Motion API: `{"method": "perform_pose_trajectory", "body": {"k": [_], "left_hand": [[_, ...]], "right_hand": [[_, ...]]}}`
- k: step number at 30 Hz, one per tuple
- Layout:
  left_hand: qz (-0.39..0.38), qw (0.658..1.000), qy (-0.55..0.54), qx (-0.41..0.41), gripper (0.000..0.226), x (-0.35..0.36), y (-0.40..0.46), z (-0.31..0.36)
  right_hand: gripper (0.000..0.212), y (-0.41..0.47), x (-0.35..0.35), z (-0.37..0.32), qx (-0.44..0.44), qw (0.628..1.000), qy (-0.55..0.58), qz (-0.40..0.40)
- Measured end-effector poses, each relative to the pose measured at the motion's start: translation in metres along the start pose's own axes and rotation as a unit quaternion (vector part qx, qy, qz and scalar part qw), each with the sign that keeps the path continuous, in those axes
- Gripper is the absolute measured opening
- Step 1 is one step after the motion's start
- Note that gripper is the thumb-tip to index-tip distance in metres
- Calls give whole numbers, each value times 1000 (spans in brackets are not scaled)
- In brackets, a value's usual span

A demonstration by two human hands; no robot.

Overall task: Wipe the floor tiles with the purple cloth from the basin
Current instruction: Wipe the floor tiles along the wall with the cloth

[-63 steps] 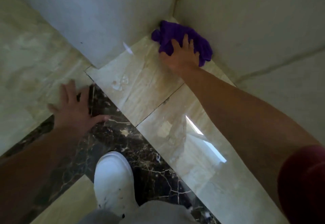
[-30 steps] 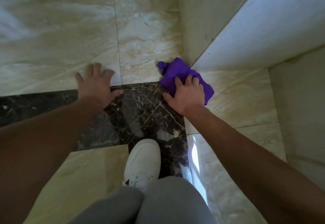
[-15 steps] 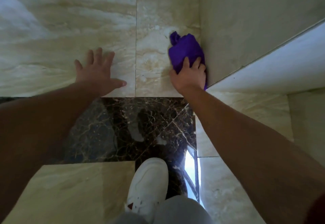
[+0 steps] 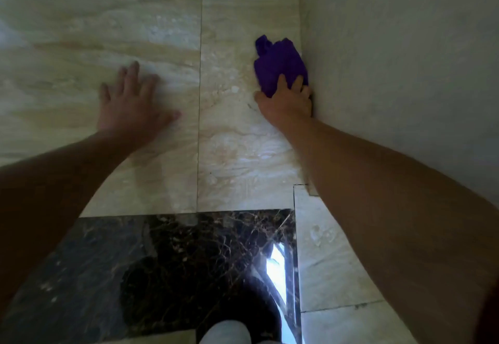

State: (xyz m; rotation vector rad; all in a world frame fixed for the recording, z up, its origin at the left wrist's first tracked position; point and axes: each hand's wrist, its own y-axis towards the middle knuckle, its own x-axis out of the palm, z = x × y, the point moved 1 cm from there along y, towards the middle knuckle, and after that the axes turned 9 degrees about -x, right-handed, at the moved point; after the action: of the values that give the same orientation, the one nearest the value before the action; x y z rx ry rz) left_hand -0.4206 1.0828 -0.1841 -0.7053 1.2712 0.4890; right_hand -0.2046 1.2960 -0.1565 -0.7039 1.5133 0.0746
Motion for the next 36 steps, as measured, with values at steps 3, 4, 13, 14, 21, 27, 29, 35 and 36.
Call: {"method": "perform_pose_trajectory", "body": {"k": [3, 4, 13, 14, 21, 27, 29, 35, 36], "left_hand": [[37, 999, -20, -34, 76, -4, 43, -13], [50, 996, -37, -66, 78, -7, 60, -20], [91, 990, -51, -96, 91, 19, 108, -53], [95, 990, -44, -100, 91, 16, 108, -54], [70, 996, 6, -49, 96, 0, 129, -55], [96, 994, -10, -57, 93, 5, 130, -57], [94, 993, -28, -60, 91, 3, 129, -57], [104, 992, -33, -59, 91, 6, 129, -56], [107, 992, -31, -56, 91, 5, 130, -57]], "right_hand": [[84, 30, -9, -7, 8, 1000, 4, 9], [84, 41, -11, -11, 10, 1000, 0, 11], [82, 125, -39, -33, 22, 998, -47, 29], [81, 133, -45, -37, 22, 998, -49, 28], [78, 188, -64, -41, 9, 996, -80, 40], [80, 233, -80, -49, 21, 995, -82, 54], [82, 247, -84, -51, 14, 994, -87, 71], [90, 287, -95, -55, -4, 989, -64, 136], [87, 286, -94, -54, -4, 987, -61, 148]]}}
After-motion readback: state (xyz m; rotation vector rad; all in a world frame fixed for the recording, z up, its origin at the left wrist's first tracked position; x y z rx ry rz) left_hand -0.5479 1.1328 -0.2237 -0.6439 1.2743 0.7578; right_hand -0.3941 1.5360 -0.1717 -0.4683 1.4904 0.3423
